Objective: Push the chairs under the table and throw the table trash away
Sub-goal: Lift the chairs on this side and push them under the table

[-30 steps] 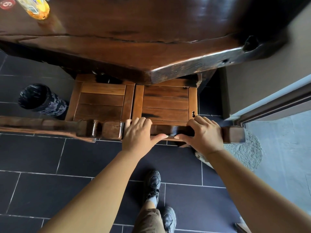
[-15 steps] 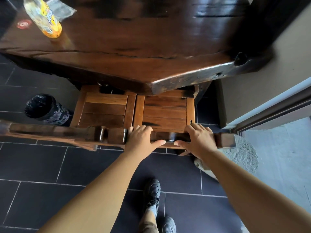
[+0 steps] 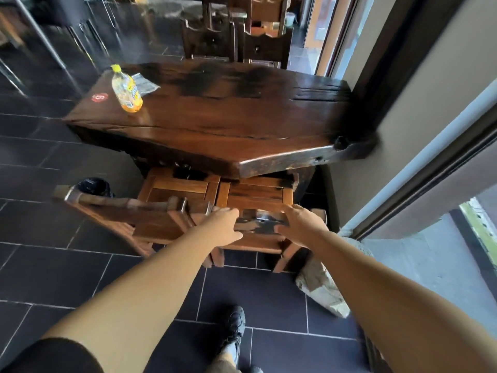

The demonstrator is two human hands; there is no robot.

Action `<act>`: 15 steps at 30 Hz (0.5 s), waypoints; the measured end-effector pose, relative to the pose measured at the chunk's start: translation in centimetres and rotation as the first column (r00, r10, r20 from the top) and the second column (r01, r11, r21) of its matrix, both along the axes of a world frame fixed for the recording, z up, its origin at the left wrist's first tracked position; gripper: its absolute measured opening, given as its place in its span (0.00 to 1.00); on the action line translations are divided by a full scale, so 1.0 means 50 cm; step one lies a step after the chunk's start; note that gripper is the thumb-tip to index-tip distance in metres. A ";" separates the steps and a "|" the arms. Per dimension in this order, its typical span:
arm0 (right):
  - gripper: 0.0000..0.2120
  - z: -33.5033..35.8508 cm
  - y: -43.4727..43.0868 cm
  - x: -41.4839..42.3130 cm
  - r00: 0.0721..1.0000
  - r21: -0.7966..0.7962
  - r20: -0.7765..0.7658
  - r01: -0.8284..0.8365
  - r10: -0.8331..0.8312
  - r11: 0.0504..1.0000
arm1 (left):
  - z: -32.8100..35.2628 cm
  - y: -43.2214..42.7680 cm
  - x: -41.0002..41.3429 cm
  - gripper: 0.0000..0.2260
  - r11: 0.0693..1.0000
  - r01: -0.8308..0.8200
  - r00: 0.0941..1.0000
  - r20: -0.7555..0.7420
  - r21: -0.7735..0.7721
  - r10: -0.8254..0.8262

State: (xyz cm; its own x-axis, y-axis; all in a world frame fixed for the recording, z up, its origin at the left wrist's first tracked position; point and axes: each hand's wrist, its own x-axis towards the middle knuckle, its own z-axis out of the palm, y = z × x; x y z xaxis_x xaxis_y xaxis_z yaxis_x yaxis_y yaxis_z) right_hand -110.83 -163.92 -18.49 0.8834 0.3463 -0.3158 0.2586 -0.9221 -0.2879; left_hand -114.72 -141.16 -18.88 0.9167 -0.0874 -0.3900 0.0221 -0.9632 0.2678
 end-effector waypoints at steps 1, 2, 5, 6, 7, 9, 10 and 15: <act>0.28 0.014 -0.008 -0.019 1.000 -0.013 0.019 -0.011 0.012 1.000 | 0.014 -0.004 -0.022 0.24 1.000 0.000 1.000 0.011 -0.009 0.000; 0.28 0.024 -0.015 -0.038 0.999 -0.027 0.029 -0.019 0.020 0.999 | 0.021 -0.006 -0.045 0.24 1.000 -0.010 1.000 0.018 -0.023 0.011; 0.28 0.041 -0.036 -0.079 1.000 -0.043 0.012 -0.009 0.010 0.999 | 0.031 -0.005 -0.106 0.25 0.998 -0.047 0.998 0.041 -0.043 0.049; 0.28 0.044 -0.042 -0.086 1.000 -0.034 -0.010 -0.006 0.006 0.999 | 0.034 -0.004 -0.125 0.25 0.995 -0.072 0.997 0.032 -0.073 0.075; 0.29 0.049 -0.047 -0.091 1.000 -0.031 -0.029 -0.007 0.006 0.999 | 0.037 -0.003 -0.144 0.26 0.990 -0.101 0.994 0.023 -0.102 0.104; 0.31 0.063 -0.047 -0.095 0.999 -0.048 -0.032 -0.020 0.019 0.999 | 0.047 0.005 -0.173 0.27 0.983 -0.139 0.989 0.031 -0.123 0.143; 0.31 0.069 -0.041 -0.096 0.999 -0.059 -0.030 -0.038 0.036 0.998 | 0.052 0.011 -0.186 0.28 0.980 -0.155 0.986 0.038 -0.123 0.161; 0.28 0.087 0.044 -0.101 0.986 -0.047 -0.040 -0.165 0.163 0.985 | 0.084 0.062 -0.231 0.29 0.971 -0.217 0.971 0.080 -0.101 0.225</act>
State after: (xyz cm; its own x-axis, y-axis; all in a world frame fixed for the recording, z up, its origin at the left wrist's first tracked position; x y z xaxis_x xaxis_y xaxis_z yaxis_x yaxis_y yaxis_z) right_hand -115.86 -161.72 -14.13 0.8039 0.4686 -0.3662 0.3978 -0.8815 -0.2546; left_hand -126.28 -138.09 -14.66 0.9484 0.0898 -0.3042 0.2031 -0.9086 0.3648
